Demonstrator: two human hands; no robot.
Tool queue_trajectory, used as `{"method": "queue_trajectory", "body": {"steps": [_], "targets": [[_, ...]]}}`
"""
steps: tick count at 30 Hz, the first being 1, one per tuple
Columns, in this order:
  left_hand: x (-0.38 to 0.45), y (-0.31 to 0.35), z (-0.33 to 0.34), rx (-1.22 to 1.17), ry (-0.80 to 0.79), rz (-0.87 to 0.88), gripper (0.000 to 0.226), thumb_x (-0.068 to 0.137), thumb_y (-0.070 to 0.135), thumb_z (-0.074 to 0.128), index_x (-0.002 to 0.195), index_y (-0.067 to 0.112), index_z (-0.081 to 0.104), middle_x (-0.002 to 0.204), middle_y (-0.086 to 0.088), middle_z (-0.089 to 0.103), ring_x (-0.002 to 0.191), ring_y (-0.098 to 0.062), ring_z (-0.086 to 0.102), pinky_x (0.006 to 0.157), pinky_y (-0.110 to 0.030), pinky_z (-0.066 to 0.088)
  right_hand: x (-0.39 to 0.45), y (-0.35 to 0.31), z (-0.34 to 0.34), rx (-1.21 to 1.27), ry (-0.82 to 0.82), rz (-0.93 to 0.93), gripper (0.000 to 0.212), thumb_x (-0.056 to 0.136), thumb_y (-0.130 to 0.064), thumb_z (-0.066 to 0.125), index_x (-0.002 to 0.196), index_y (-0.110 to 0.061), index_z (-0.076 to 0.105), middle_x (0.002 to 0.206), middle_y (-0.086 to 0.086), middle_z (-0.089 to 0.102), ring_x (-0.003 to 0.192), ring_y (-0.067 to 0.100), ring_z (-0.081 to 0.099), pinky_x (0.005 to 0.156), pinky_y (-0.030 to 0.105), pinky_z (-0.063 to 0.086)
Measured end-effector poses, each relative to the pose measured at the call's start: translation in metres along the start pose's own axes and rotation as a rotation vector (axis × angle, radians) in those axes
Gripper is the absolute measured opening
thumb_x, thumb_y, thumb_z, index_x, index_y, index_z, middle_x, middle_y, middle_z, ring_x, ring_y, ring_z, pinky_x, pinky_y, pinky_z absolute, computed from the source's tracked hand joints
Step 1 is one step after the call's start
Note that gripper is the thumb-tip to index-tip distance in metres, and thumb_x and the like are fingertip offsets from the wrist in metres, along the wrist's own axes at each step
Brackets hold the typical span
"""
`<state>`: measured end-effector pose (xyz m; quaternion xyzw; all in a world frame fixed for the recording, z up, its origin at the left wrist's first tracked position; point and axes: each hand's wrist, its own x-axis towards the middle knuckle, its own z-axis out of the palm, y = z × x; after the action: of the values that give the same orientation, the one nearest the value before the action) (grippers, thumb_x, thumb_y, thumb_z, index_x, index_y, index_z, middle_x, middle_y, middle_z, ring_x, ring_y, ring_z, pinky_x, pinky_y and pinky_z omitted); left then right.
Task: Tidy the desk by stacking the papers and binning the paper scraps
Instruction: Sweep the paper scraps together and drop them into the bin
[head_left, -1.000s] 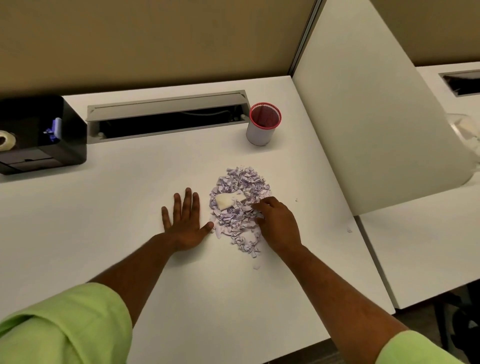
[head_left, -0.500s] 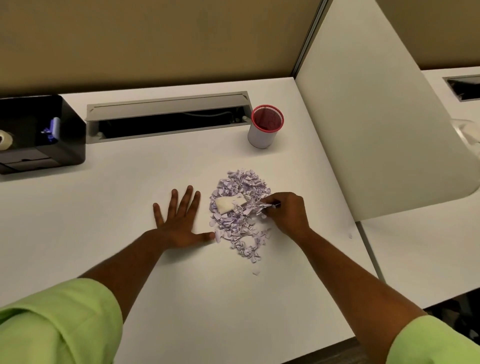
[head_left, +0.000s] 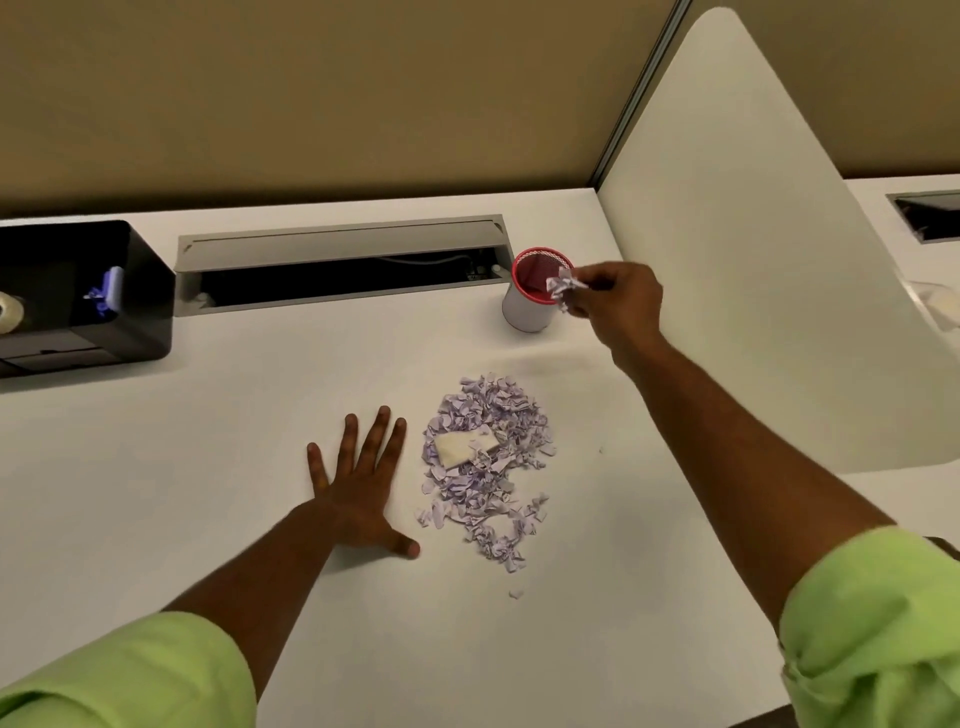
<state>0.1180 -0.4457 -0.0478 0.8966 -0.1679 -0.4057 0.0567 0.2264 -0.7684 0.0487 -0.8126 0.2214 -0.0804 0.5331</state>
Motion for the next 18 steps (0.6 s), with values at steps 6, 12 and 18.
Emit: {"method": "queue_trajectory", "body": {"steps": [6, 12, 18], "targets": [[0.001, -0.001, 0.001, -0.016, 0.021, 0.003, 0.160, 0.040, 0.086, 0.070, 0.136, 0.033, -0.046, 0.138, 0.010, -0.058, 0.129, -0.028, -0.052, 0.106, -0.072, -0.016, 0.046, -0.003, 0.028, -0.674, -0.057, -0.305, 0.029, 0.080, -0.021, 0.085, 0.106, -0.010, 0.081, 0.106, 0.011, 0.078, 0.094, 0.024, 0.071, 0.077, 0.024, 0.050], [0.003, -0.003, 0.002, -0.030, 0.041, 0.007, 0.159, 0.041, 0.085, 0.071, 0.136, 0.034, -0.046, 0.139, 0.011, -0.057, 0.129, -0.027, -0.052, 0.105, -0.072, -0.017, 0.046, -0.001, 0.042, -0.818, -0.200, -0.379, 0.033, 0.085, -0.022, 0.081, 0.117, -0.015, 0.078, 0.117, 0.011, 0.076, 0.104, 0.031, 0.070, 0.090, 0.036, 0.056], [0.004, -0.004, 0.005, -0.032, 0.071, 0.017, 0.159, 0.041, 0.085, 0.070, 0.137, 0.034, -0.045, 0.139, 0.011, -0.057, 0.129, -0.027, -0.052, 0.106, -0.072, -0.016, 0.029, -0.017, 0.034, -0.794, -0.152, -0.442, 0.024, 0.082, -0.006, 0.072, 0.104, -0.010, 0.080, 0.109, 0.012, 0.076, 0.099, 0.033, 0.068, 0.083, 0.034, 0.052]]}}
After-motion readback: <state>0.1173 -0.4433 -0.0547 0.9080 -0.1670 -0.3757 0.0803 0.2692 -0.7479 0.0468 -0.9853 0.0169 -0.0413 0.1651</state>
